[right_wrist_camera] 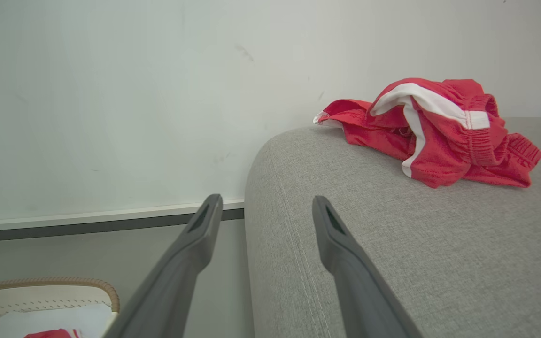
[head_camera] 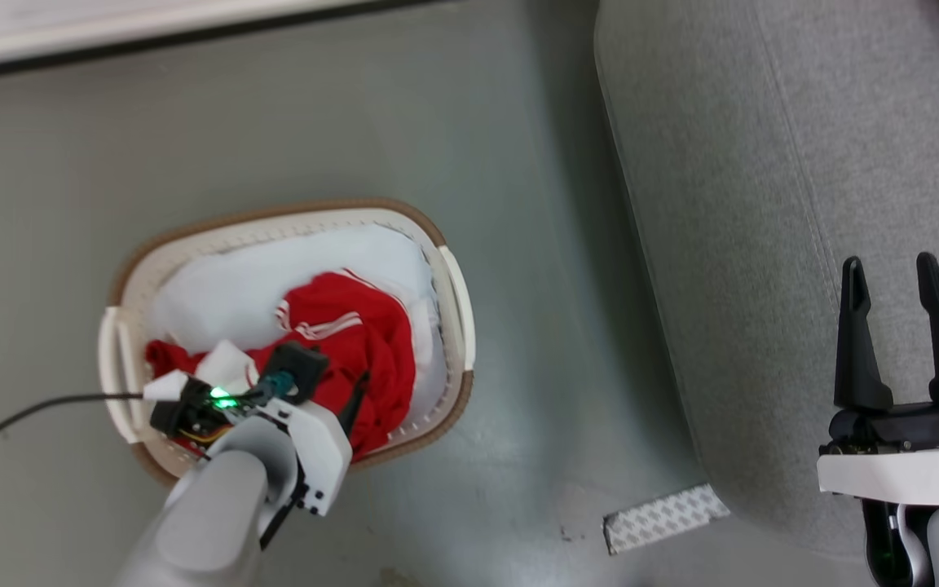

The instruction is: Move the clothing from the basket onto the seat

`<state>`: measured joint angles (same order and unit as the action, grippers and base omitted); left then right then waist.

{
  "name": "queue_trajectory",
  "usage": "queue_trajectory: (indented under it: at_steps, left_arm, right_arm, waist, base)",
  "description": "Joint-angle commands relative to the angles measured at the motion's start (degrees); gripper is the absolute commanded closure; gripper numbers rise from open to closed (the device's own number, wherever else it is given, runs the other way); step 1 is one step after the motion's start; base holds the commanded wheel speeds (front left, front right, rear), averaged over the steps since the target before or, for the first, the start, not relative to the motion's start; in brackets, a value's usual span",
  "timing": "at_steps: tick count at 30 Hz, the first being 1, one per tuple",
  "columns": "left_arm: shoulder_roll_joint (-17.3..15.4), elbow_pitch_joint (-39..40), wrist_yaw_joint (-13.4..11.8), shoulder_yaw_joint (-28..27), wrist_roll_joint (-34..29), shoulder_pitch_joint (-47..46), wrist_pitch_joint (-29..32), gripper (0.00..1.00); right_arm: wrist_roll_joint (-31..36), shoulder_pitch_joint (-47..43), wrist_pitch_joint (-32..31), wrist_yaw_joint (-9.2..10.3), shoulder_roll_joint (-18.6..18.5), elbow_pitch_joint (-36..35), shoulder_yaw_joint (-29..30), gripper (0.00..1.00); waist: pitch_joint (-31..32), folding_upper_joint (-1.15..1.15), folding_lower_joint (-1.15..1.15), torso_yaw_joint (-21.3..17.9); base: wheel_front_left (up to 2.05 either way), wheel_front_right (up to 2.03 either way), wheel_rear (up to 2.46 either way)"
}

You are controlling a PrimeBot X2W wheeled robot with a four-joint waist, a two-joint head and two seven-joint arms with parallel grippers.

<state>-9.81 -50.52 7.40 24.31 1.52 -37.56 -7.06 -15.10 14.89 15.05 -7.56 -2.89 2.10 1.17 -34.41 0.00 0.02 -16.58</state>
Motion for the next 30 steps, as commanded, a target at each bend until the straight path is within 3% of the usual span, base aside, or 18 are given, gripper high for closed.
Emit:
queue_trajectory:
  at_steps: [1, 9, 29, 30]
  left_arm:
    - [-0.6, -0.7, 0.0, -0.1, 0.5, -1.0, 0.1, 0.0]
    - [0.2, -8.8, -2.6, -0.2, 0.8, -5.6, -0.1, 0.0]
    - [-0.2, -18.3, -2.8, 2.3, 0.6, -12.4, -3.2, 0.0]
    - [-0.1, -18.5, -2.5, 2.5, 0.7, -12.8, -3.5, 0.11]
  right_arm:
    - [-0.5, 0.7, 0.2, 0.15, 0.0, -0.3, 0.0, 0.0]
    - [-1.0, 1.5, 0.2, 0.15, 0.0, -1.1, 0.1, 0.0]
    - [-1.8, 2.5, 0.2, 0.15, 0.0, -2.3, -0.6, 0.0]
    - [-1.7, 2.5, 0.2, 0.15, 0.0, -2.4, -0.6, 0.0]
  waist:
    - [-2.5, 0.0, -0.02, -1.6]
    - [-5.1, 0.0, -0.02, -1.8]
    - [-11.5, 0.0, -0.02, -2.8]
    - [-11.8, 0.0, -0.02, -2.8]
  base:
    - [0.0, 0.0, 0.0]
    - [0.0, 0.0, 0.0]
    - [0.0, 0.0, 0.0]
    - [0.0, 0.0, 0.0]
